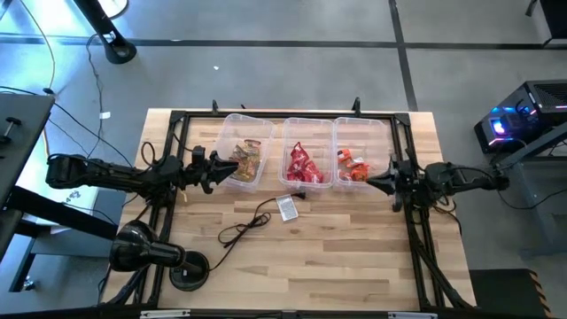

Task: Sort candy
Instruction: Return to Home Position

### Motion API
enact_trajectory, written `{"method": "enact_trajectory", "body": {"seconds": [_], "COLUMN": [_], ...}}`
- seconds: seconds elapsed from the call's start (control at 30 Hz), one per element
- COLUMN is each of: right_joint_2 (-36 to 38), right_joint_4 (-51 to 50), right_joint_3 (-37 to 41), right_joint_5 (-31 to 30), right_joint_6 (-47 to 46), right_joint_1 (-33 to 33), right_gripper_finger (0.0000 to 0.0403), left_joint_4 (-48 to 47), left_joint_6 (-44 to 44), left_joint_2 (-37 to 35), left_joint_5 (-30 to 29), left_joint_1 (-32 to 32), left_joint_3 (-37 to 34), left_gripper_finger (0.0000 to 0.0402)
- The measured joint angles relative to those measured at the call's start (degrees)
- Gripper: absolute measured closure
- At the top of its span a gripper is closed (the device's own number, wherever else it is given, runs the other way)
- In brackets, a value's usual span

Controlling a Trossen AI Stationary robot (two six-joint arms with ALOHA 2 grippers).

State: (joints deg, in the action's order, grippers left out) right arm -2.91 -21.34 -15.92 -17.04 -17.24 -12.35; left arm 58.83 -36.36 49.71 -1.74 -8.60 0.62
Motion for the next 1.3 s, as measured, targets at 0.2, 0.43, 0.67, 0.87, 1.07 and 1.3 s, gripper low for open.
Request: {"method": "enact_trajectory", "body": {"seconds": [0.2, 0.43, 0.67, 0.87, 1.07, 1.3], "right_joint_2": [2.58, 2.21, 1.79, 1.76, 1.76, 2.07], "right_joint_4": [4.08, 16.48, 16.61, 16.44, 16.44, 16.45], "right_joint_3": [6.29, 12.64, 12.72, 12.72, 12.72, 12.72], "right_joint_5": [-1.33, 0.59, -1.23, -2.27, -2.21, -2.00], "right_joint_6": [-0.08, 2.03, 2.48, 2.28, 2.28, 2.28], "right_joint_1": [0.57, 0.79, 1.93, 2.24, 2.24, 2.18], "right_gripper_finger": [0.0402, 0.0403, 0.0403, 0.0403, 0.0403, 0.0403], "left_joint_4": [0.33, -4.10, -12.61, -16.58, -19.19, -23.30], "left_joint_6": [0.08, 0.09, 0.03, 0.06, 0.04, 0.02], "left_joint_2": [-1.36, -6.69, -18.48, -28.50, -38.87, -49.56], "left_joint_5": [-0.05, -0.05, -0.02, -0.04, -0.04, 0.01], "left_joint_1": [0.00, 0.00, 0.00, 0.00, -0.02, -0.25], "left_joint_3": [0.04, 0.04, 0.04, 0.04, 0.04, 0.05], "left_gripper_finger": [0.0282, 0.0282, 0.0282, 0.0282, 0.0282, 0.0282]}}
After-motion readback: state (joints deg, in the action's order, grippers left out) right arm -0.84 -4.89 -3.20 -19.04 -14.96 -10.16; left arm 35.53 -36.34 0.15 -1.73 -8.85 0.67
